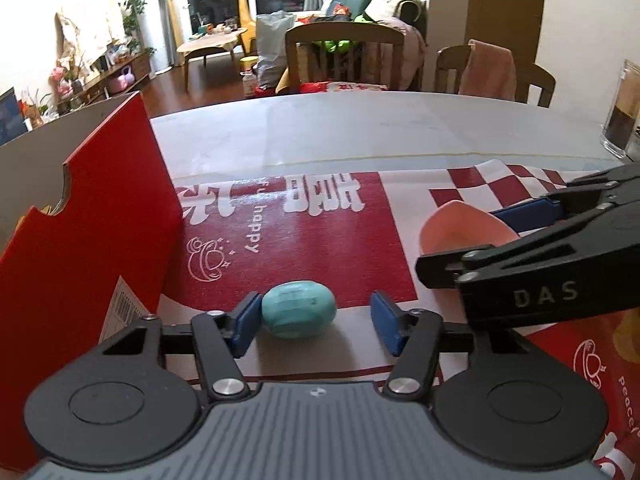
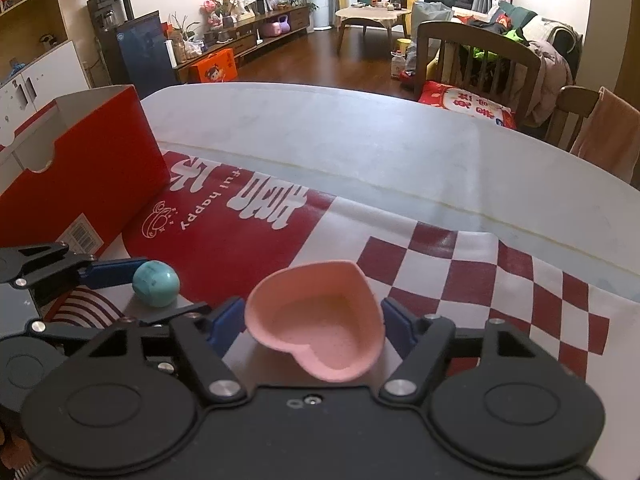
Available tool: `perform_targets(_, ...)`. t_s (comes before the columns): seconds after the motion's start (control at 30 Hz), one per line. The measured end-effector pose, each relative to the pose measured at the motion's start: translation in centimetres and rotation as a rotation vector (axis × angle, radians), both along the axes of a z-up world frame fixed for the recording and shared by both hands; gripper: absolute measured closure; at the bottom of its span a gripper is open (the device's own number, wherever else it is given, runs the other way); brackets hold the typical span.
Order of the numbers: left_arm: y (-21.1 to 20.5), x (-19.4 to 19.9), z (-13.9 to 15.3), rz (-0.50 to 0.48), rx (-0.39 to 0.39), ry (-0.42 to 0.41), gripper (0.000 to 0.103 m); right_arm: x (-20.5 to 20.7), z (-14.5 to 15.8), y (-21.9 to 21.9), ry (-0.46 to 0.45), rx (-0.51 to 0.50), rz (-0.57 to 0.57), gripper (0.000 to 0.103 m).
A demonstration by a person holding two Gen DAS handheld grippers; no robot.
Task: Organize rigid objects
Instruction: 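Grasp the teal egg toy with left gripper while right grasps the pink heart bowl, then carry the teal egg and pink heart bowl with both grippers into the box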
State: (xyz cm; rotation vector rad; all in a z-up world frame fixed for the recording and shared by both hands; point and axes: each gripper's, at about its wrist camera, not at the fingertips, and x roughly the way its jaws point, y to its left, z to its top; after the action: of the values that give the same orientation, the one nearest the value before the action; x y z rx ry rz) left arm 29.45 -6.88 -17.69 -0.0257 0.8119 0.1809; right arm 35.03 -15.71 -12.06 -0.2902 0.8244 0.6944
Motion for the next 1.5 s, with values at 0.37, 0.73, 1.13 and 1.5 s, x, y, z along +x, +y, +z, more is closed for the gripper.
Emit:
perform_targets(0.37,-0.3,-0.5,0.4,-0.04,0.003,0.002,0.064,-1.4,1.1,-1.4,0.001,0.007,-0.042,0.03)
perform_targets(0.73,0.2,-2.7,3.2,-0.058,-0.05,-0.006,0.064,-6.1,5.2,-3.3,-0.021,0.025,-0.054,0.03)
perform_targets(1.13,1.9,-7.1,9.2,-0.109,-0.101,-0.08,0.064,-11.9,11.5,-2.5,-0.067,0.068,-0.059,0.03)
perform_targets(1.5,8.4,-11.8,14.1,-0.095,-0.114,-0.115,0.064,-16.1,14.2,3.7,-0.086,0.088,-0.022,0.03)
